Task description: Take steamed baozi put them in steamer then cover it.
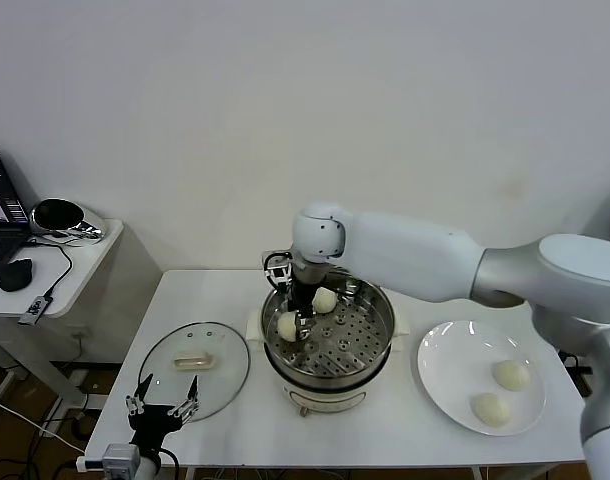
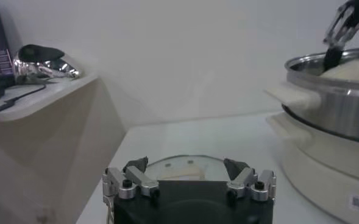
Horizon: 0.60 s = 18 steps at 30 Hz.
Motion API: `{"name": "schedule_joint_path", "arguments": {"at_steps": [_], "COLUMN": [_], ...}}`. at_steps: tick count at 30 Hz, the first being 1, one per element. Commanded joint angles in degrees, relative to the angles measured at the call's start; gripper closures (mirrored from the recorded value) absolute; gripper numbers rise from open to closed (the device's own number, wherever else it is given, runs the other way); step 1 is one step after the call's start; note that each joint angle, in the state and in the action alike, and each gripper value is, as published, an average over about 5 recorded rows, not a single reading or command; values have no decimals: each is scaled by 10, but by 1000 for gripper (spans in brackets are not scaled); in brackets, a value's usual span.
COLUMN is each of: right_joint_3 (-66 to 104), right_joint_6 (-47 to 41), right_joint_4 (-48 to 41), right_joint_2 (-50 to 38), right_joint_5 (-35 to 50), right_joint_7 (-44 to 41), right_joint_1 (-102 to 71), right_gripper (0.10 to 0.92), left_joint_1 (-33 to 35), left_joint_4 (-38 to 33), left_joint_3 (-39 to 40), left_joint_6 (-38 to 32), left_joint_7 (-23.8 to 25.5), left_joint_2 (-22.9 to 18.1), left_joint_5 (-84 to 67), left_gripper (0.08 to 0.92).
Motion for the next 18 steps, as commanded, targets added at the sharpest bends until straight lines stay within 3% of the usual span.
{"name": "schedule_joint_path", "arguments": {"at_steps": [1, 9, 18], "right_joint_3": [6, 18, 42], "right_joint_6": [3, 5, 58], "right_joint_4": [-27, 14, 160], "right_joint_2": [23, -23, -247], "right_joint_5": [-14, 0, 13], "right_joint_7": [-2, -5, -59], "right_joint_1": [-17, 6, 124], "right_gripper": [410, 235, 203], "left_joint_1": [-1, -4, -3], "left_joint_4": [2, 6, -5], "left_joint_3": [0, 4, 1], "left_joint_6": [0, 1, 9], "left_joint_7": [0, 2, 7], "left_joint_2": [0, -2, -1], "left_joint_5": [0, 1, -1], "left_gripper": [177, 177, 177]}}
